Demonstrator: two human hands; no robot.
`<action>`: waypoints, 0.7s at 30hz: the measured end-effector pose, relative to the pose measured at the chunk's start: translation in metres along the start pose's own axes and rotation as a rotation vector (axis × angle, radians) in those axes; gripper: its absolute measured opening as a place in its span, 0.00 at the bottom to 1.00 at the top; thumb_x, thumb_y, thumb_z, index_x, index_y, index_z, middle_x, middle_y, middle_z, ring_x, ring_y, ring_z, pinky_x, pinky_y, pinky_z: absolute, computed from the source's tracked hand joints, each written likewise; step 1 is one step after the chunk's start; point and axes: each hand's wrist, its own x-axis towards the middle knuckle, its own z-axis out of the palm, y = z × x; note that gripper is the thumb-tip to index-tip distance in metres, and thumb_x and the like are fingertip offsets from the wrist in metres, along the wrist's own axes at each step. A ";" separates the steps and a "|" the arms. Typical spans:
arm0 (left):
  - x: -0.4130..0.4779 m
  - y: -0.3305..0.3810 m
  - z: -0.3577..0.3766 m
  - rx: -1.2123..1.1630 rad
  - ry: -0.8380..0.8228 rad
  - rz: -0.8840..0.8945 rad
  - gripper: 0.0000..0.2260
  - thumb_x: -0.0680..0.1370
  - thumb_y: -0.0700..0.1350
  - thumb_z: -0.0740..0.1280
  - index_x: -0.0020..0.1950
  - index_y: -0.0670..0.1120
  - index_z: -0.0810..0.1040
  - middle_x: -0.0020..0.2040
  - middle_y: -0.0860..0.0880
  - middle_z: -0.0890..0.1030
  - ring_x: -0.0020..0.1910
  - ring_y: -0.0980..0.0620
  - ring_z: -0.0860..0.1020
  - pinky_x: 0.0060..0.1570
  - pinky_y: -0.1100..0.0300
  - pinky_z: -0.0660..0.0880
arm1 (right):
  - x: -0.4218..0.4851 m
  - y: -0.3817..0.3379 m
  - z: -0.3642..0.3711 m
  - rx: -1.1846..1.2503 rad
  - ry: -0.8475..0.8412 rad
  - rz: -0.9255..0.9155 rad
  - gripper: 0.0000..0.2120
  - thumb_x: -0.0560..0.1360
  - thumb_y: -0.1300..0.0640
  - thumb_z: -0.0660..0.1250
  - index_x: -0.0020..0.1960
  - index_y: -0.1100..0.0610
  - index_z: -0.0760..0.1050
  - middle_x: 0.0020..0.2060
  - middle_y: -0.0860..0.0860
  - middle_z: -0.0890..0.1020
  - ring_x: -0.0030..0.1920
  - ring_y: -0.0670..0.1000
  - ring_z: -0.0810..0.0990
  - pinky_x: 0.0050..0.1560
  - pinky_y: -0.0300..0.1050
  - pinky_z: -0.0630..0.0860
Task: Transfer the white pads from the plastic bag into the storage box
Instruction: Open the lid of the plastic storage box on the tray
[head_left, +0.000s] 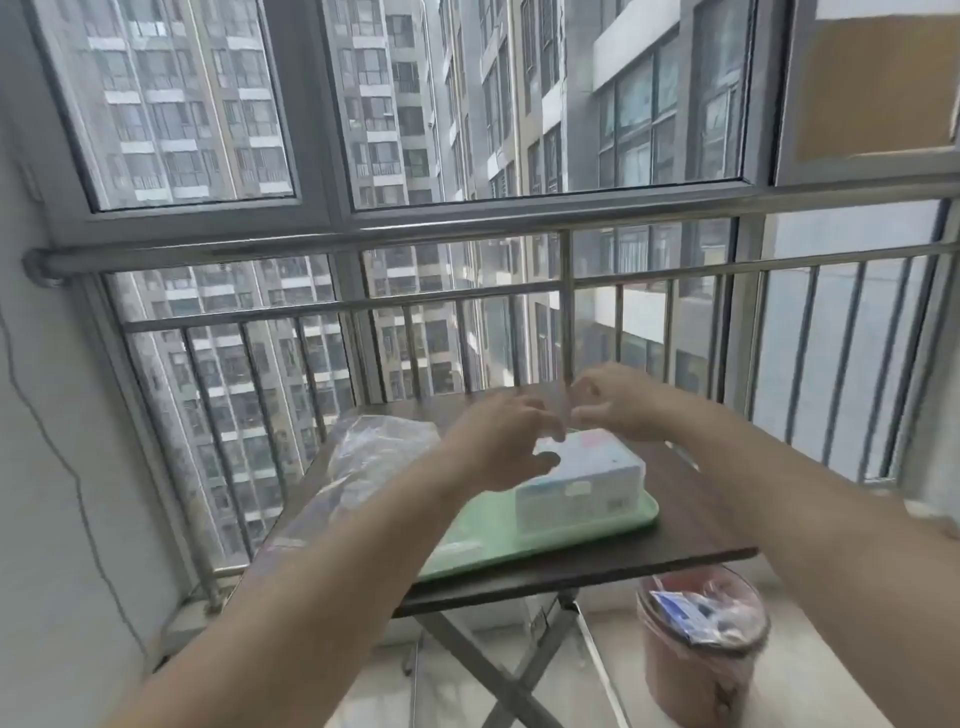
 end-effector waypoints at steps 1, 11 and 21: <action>0.002 0.007 0.006 0.005 -0.047 0.017 0.17 0.79 0.58 0.65 0.66 0.56 0.78 0.65 0.54 0.78 0.63 0.49 0.76 0.60 0.48 0.76 | -0.004 0.006 0.007 0.063 0.007 0.018 0.24 0.77 0.46 0.65 0.70 0.54 0.69 0.66 0.52 0.73 0.60 0.51 0.74 0.59 0.47 0.72; 0.014 0.024 0.060 0.115 0.008 -0.022 0.19 0.76 0.57 0.68 0.64 0.52 0.74 0.60 0.51 0.78 0.57 0.46 0.78 0.46 0.52 0.78 | -0.031 0.046 0.083 1.059 0.187 0.244 0.40 0.68 0.43 0.66 0.77 0.53 0.59 0.72 0.52 0.68 0.70 0.51 0.67 0.68 0.50 0.63; 0.029 0.030 0.057 0.265 -0.121 -0.039 0.10 0.74 0.49 0.68 0.51 0.45 0.81 0.45 0.45 0.83 0.41 0.41 0.82 0.35 0.57 0.71 | -0.035 0.042 0.096 0.940 0.147 0.219 0.39 0.71 0.63 0.65 0.78 0.53 0.54 0.63 0.50 0.70 0.48 0.43 0.75 0.44 0.36 0.72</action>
